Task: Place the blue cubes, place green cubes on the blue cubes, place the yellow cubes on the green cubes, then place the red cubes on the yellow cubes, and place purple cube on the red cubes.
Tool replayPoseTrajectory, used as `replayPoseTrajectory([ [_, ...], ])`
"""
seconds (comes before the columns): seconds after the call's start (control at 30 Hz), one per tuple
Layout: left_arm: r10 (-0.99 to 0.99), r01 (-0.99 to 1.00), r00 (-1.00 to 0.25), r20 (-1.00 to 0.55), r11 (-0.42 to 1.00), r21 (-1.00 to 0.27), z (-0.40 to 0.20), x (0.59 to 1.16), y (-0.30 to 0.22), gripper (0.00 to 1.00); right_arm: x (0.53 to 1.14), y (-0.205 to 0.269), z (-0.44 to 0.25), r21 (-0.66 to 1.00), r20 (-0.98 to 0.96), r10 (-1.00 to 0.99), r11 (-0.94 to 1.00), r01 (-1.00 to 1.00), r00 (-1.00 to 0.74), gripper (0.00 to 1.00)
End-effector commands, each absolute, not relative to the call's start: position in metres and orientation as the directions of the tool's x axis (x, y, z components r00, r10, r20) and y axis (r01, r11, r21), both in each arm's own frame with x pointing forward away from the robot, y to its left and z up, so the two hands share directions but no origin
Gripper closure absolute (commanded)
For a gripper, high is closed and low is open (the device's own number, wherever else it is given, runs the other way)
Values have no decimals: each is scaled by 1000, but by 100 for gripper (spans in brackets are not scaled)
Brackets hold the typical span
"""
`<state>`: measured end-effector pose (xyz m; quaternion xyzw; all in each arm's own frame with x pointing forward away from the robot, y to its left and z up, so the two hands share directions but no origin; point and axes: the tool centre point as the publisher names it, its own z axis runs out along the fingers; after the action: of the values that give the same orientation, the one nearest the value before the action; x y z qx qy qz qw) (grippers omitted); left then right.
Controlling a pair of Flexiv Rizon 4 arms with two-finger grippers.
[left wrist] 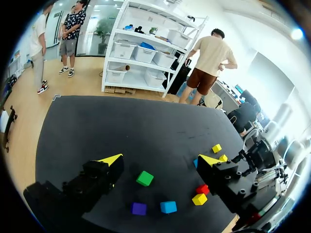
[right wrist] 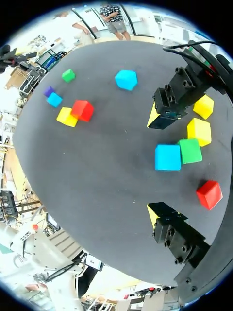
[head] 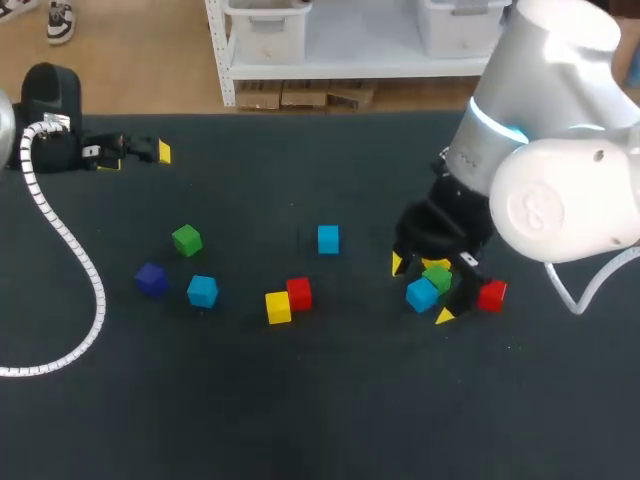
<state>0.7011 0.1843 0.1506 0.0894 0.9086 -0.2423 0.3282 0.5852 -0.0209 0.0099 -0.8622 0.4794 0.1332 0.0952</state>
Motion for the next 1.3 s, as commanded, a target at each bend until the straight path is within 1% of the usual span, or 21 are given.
replayPoseTrajectory([
  [0.03,3,322,-768,-640,866,-383,150,701,185,0,593,-26,-2,-30,-334,-796,-527,-850,505,0],
  [0.23,3,322,-768,-640,866,-383,150,701,185,0,601,-31,-7,-28,-331,-794,-531,-847,509,0],
  [0.3,3,322,-768,-640,866,-383,150,701,185,0,602,-33,-7,-29,-329,-794,-533,-846,511,5],
  [0.33,3,322,-768,-640,866,-383,150,701,185,0,602,-34,-7,-29,-328,-794,-533,-846,512,12],
  [0.37,3,322,-768,-640,866,-383,150,701,185,0,602,-35,-6,-30,-327,-795,-532,-846,511,22],
  [0.43,3,322,-768,-640,866,-383,150,701,185,0,603,-36,-5,-32,-326,-796,-530,-848,510,26],
  [0.5,3,322,-768,-640,866,-383,150,701,185,0,602,-37,-5,-32,-327,-797,-527,-849,507,34],
  [0.57,3,322,-768,-640,866,-383,150,701,185,0,601,-37,-4,-32,-328,-798,-526,-850,506,38],
  [0.63,3,322,-768,-640,866,-383,150,701,185,0,600,-37,-5,-32,-329,-799,-524,-851,504,49],
  [0.93,3,322,-768,-640,866,-383,150,701,185,0,597,-34,-4,-36,-336,-796,-524,-851,504,51],
  [1.0,3,322,-768,-640,866,-383,150,701,185,0,597,-34,-3,-38,-336,-795,-525,-851,505,56],
  [1.13,3,322,-768,-640,866,-383,150,701,185,0,598,-33,-3,-40,-339,-794,-524,-851,505,60],
  [1.2,3,322,-768,-640,866,-383,150,701,185,0,598,-32,-2,-42,-341,-793,-524,-851,505,64],
  [1.3,3,322,-768,-640,866,-383,150,701,185,0,598,-31,-3,-43,-343,-793,-522,-852,504,79],
])
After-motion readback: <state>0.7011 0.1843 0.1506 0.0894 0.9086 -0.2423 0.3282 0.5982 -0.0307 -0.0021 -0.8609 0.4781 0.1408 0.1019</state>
